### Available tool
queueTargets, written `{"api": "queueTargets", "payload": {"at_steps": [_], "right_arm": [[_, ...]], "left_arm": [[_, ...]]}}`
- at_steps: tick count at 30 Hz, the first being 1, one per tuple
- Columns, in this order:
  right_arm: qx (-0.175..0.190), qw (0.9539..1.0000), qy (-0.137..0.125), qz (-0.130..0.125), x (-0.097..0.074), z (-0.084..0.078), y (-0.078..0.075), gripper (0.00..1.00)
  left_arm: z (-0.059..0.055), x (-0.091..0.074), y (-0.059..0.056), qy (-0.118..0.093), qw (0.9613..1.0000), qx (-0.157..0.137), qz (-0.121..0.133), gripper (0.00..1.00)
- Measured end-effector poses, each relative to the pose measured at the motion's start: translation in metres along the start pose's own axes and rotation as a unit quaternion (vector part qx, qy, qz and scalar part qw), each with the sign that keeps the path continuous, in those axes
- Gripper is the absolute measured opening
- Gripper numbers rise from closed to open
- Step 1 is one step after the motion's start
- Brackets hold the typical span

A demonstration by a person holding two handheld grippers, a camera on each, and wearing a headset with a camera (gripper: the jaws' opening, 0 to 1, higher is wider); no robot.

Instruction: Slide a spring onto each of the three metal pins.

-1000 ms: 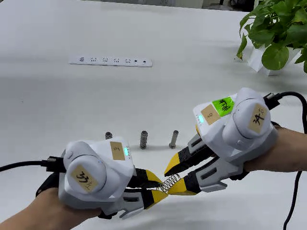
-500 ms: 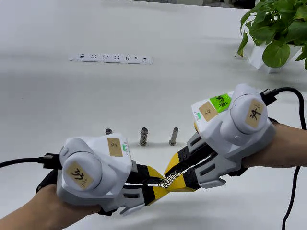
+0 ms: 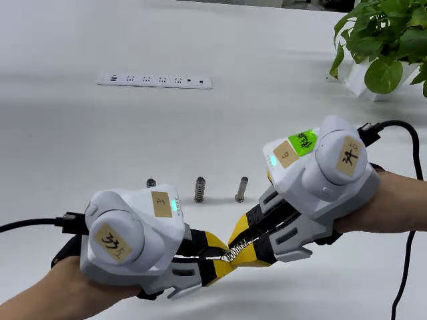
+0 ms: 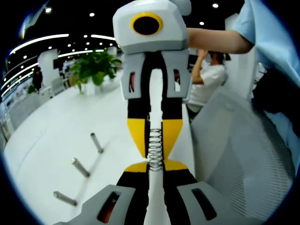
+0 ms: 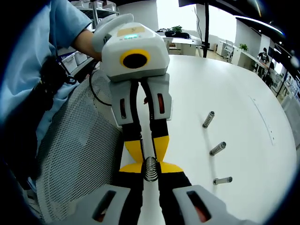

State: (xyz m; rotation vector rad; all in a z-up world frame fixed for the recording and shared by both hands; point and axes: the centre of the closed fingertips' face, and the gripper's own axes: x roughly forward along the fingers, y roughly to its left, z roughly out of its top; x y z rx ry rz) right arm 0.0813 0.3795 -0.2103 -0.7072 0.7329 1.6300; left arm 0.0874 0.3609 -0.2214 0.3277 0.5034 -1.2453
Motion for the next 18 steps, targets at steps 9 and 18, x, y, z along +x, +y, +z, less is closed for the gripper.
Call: {"api": "queueTargets", "payload": {"at_steps": [9, 18], "right_arm": [[0.008, 0.9999, 0.000, 0.007, -0.0001, -0.0004, 0.0018, 0.12], [0.008, 0.9999, 0.006, 0.011, 0.0011, -0.0010, 0.0003, 0.12]], "left_arm": [[-0.0002, 0.0011, -0.0019, -0.003, 1.0000, 0.008, -0.004, 0.10], [-0.0010, 0.0016, -0.0010, -0.005, 0.9999, 0.012, 0.000, 0.11]]}}
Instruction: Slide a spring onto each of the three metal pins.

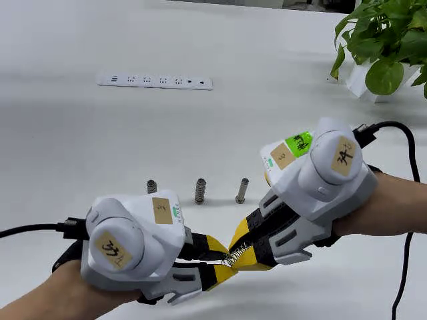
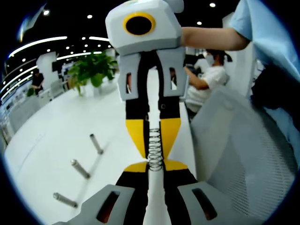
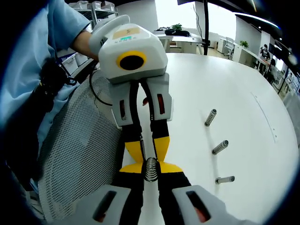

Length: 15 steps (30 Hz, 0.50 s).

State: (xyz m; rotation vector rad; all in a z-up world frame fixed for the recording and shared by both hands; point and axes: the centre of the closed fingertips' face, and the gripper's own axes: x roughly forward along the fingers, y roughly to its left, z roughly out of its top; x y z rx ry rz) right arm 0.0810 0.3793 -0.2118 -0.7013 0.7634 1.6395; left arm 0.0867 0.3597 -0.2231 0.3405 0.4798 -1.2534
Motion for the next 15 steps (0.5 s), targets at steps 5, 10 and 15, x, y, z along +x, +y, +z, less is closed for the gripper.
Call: {"api": "queueTargets", "payload": {"at_steps": [5, 10, 15], "right_arm": [[0.014, 0.9999, -0.005, -0.002, 0.002, -0.002, -0.006, 0.12], [0.024, 0.9996, -0.006, -0.016, 0.002, -0.007, -0.014, 0.12], [0.035, 0.9990, -0.007, -0.026, 0.002, -0.013, -0.018, 0.12]], "left_arm": [[-0.002, 0.000, 0.005, -0.002, 0.9999, -0.003, 0.016, 0.12], [-0.010, -0.007, 0.016, -0.006, 0.9988, -0.024, 0.043, 0.20], [-0.016, -0.020, 0.028, -0.018, 0.9955, -0.057, 0.073, 0.27]]}}
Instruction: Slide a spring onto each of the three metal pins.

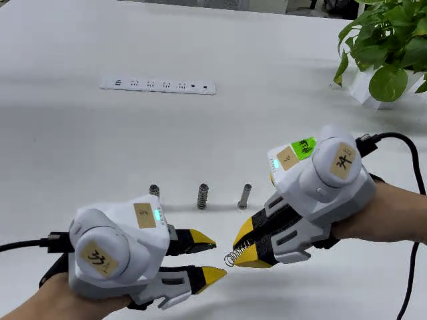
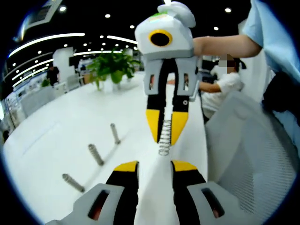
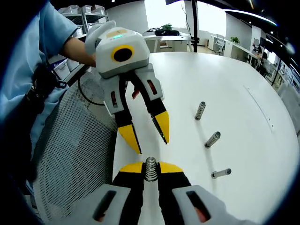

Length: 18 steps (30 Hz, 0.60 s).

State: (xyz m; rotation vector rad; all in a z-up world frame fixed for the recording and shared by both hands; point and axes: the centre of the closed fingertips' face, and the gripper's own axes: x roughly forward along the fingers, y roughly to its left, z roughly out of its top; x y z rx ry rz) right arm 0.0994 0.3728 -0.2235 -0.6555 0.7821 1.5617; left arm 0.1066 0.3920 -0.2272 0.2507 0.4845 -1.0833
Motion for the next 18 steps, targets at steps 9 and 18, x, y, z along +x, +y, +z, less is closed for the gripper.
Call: {"api": "queueTargets", "payload": {"at_steps": [9, 18], "right_arm": [[0.015, 0.9996, 0.021, 0.007, 0.003, -0.018, -0.002, 0.12], [0.017, 0.9990, 0.041, -0.007, 0.000, -0.026, -0.017, 0.12]], "left_arm": [[-0.015, -0.027, 0.035, -0.018, 0.9946, -0.041, 0.094, 0.51], [-0.028, -0.050, 0.061, -0.021, 0.9834, -0.073, 0.165, 0.90]]}}
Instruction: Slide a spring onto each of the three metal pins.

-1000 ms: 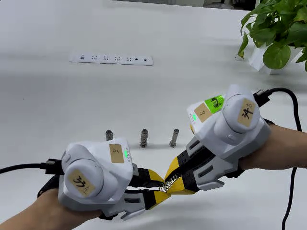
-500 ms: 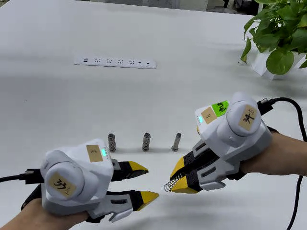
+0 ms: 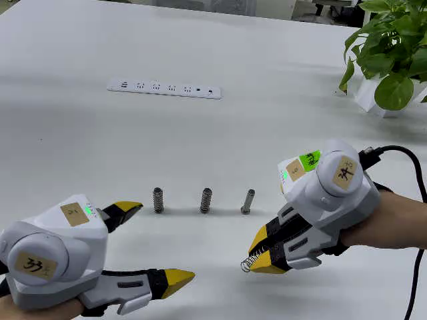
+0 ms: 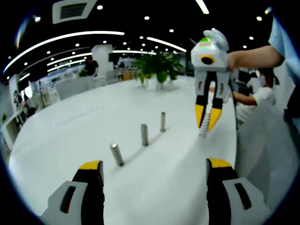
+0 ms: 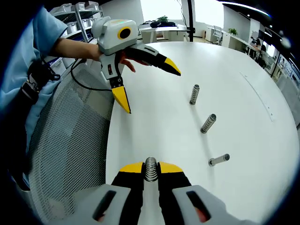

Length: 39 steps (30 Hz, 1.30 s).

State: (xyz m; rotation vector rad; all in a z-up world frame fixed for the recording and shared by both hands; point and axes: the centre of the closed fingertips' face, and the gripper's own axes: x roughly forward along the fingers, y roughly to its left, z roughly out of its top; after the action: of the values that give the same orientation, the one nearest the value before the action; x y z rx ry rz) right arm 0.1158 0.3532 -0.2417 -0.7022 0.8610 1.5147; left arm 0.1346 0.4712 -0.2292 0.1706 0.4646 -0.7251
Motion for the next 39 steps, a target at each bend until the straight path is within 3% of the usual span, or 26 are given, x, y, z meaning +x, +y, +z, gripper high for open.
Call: {"api": "queueTargets", "payload": {"at_steps": [3, 13, 20, 24, 33, 39], "right_arm": [[-0.005, 0.9999, 0.008, -0.009, -0.004, 0.000, -0.008, 0.12], [-0.038, 0.9981, 0.038, -0.030, -0.023, 0.010, -0.036, 0.12], [-0.075, 0.9936, 0.068, -0.050, -0.041, 0.020, -0.060, 0.12], [-0.103, 0.9876, 0.098, -0.066, -0.048, 0.021, -0.073, 0.12], [-0.135, 0.9768, 0.141, -0.089, -0.045, 0.013, -0.094, 0.12], [-0.132, 0.9775, 0.145, -0.079, -0.038, 0.018, -0.094, 0.12]], "left_arm": [[0.000, -0.004, 0.007, -0.007, 0.9998, -0.012, 0.016, 0.99], [-0.001, -0.009, 0.010, -0.012, 0.9993, -0.025, 0.026, 1.00], [-0.003, -0.011, 0.012, -0.013, 0.9989, -0.030, 0.033, 1.00], [-0.002, -0.013, 0.013, -0.016, 0.9987, -0.033, 0.036, 1.00], [-0.004, -0.015, 0.014, -0.016, 0.9983, -0.040, 0.039, 1.00], [-0.007, -0.015, 0.012, -0.013, 0.9984, -0.043, 0.036, 1.00]]}}
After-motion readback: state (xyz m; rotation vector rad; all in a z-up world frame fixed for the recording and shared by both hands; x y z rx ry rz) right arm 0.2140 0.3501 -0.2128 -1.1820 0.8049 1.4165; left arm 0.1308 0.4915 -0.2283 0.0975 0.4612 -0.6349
